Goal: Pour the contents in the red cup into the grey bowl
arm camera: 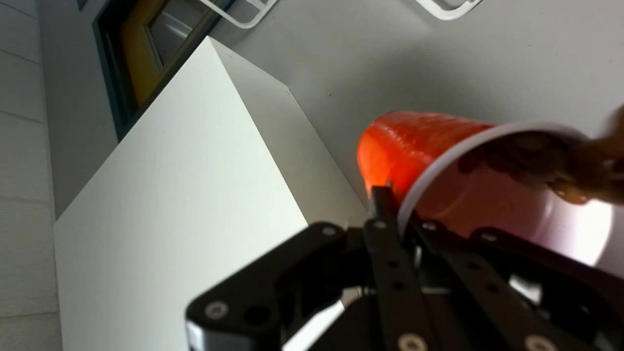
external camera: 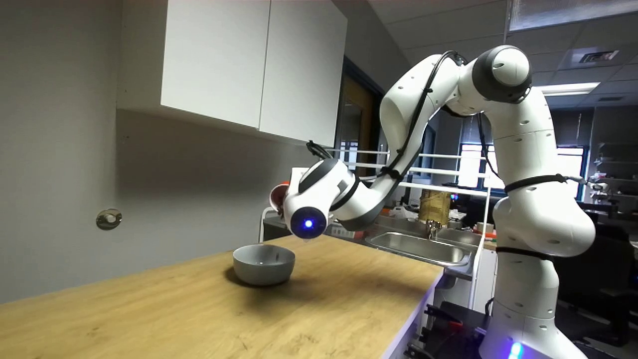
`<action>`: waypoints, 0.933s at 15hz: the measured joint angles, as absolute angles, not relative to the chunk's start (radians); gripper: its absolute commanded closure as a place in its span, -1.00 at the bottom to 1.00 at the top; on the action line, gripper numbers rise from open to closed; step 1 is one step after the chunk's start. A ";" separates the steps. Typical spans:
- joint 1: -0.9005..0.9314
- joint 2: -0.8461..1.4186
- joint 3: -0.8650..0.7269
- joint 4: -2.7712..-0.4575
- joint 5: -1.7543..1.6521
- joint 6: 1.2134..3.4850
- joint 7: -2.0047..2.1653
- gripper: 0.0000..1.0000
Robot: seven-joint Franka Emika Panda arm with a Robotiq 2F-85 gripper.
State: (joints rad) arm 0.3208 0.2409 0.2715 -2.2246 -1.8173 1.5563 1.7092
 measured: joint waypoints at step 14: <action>0.323 0.323 0.279 -2.225 -1.917 1.448 1.712 0.97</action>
